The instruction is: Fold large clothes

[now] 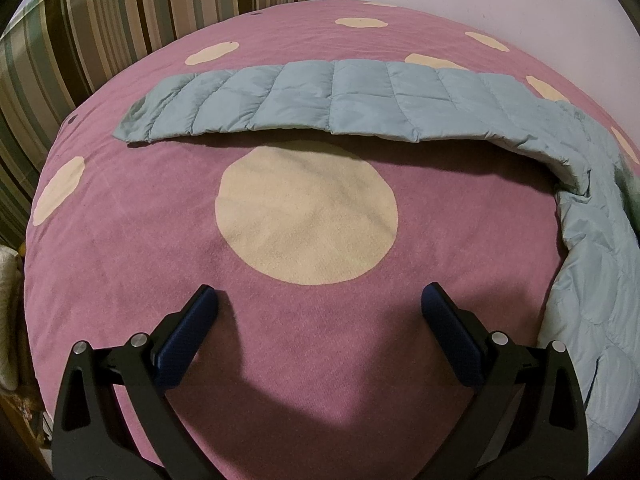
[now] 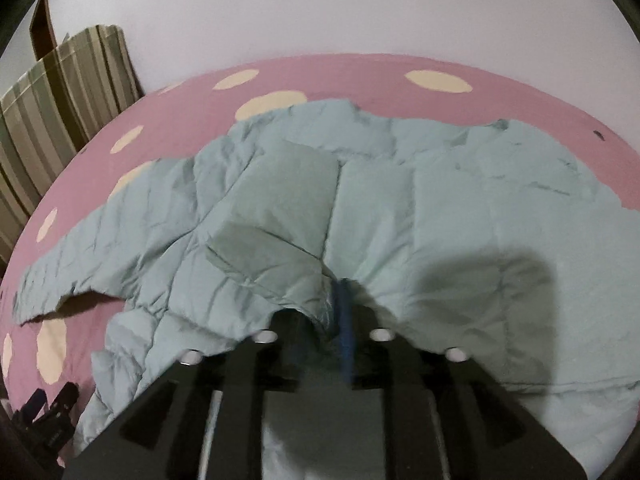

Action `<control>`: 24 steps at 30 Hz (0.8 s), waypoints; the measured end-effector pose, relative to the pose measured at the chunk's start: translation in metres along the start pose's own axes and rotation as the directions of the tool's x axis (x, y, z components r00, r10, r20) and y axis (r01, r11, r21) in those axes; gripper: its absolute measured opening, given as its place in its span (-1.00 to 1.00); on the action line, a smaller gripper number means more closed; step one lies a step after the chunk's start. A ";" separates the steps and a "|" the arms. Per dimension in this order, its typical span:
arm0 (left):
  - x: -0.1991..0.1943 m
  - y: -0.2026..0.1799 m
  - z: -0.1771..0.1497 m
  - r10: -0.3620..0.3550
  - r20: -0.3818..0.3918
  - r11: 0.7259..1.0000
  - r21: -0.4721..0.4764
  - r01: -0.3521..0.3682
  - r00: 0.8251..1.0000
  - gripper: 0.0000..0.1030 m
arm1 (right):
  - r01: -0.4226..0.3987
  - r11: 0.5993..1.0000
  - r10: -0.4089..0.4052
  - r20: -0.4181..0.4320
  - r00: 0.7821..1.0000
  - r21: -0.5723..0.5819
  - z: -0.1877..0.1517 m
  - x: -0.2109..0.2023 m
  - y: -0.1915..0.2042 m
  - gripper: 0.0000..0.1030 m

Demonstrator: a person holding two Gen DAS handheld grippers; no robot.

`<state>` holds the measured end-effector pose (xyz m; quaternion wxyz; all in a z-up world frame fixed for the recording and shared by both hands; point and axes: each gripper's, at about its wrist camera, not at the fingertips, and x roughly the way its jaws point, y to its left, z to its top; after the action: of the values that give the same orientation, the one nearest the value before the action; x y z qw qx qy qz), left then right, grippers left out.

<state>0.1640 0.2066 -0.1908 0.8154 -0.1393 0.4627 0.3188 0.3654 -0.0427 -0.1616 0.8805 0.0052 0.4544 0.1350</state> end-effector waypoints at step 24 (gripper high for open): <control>0.000 0.001 0.000 0.003 -0.001 1.000 0.002 -0.003 1.000 0.96 | 0.257 0.904 -0.286 0.037 0.957 0.342 0.027 -0.062 -0.272 -0.23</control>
<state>0.1633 0.2070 -0.1908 0.8148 -0.1380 0.4636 0.3196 0.4165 -0.3169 -0.1316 0.8957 0.0967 0.4286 -0.0684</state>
